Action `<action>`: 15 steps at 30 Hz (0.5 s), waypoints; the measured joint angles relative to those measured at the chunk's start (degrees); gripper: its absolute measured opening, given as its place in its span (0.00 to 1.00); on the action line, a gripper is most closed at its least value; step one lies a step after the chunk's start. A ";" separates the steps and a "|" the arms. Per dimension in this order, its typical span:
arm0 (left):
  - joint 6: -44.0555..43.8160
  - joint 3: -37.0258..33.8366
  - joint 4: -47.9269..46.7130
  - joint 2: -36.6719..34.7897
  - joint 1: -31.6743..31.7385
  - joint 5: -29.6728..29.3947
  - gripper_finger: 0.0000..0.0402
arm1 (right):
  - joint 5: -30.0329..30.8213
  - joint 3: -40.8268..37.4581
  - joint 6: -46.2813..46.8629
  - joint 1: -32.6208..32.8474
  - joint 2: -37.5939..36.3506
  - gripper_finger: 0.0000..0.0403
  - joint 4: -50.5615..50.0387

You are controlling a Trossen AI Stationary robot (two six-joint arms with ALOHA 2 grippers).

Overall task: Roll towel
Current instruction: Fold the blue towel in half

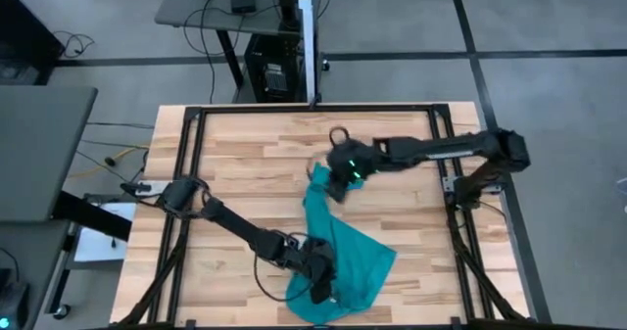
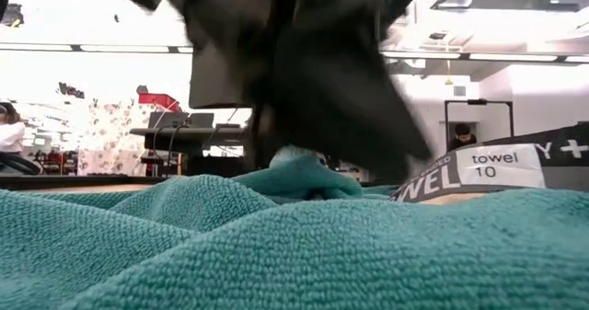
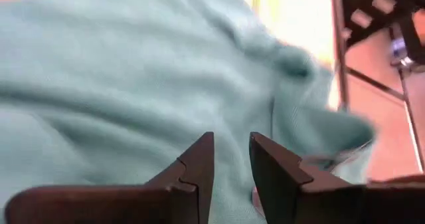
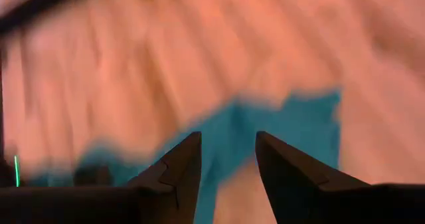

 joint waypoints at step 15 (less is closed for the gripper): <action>14.10 0.85 -5.50 0.96 2.31 -3.41 0.20 | 16.11 -20.03 25.71 34.02 12.10 0.34 30.25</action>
